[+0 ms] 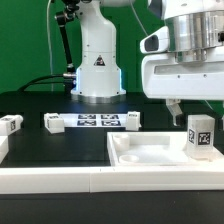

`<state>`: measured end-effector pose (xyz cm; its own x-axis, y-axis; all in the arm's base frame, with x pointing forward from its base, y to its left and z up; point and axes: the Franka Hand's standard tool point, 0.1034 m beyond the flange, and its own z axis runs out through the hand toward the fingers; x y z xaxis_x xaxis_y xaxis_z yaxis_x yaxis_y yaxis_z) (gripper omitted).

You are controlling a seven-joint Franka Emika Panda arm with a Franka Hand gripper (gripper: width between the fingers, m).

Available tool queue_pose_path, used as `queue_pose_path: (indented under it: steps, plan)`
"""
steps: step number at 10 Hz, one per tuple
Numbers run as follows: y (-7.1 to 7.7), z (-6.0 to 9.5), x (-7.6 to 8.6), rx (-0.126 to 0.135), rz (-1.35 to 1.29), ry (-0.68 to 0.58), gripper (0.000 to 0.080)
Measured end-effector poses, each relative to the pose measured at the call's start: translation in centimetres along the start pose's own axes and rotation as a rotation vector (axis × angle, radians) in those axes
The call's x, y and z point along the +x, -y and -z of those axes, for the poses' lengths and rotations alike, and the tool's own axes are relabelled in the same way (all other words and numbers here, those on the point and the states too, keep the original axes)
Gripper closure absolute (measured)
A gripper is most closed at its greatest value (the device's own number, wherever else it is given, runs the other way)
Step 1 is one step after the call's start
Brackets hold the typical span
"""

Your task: Assemble square table

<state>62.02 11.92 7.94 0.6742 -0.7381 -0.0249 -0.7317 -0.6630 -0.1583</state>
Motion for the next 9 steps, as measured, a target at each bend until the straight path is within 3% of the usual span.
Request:
queue_pose_path:
  steps: [2,4,9]
  plan:
    - [-0.01,0.00,0.00,0.000,0.147,0.000,0.0150]
    - [-0.13,0.06,-0.08,-0.045,0.389,-0.007,0.0150]
    - [-0.01,0.26,0.20,-0.069,0.827,-0.012,0.0150]
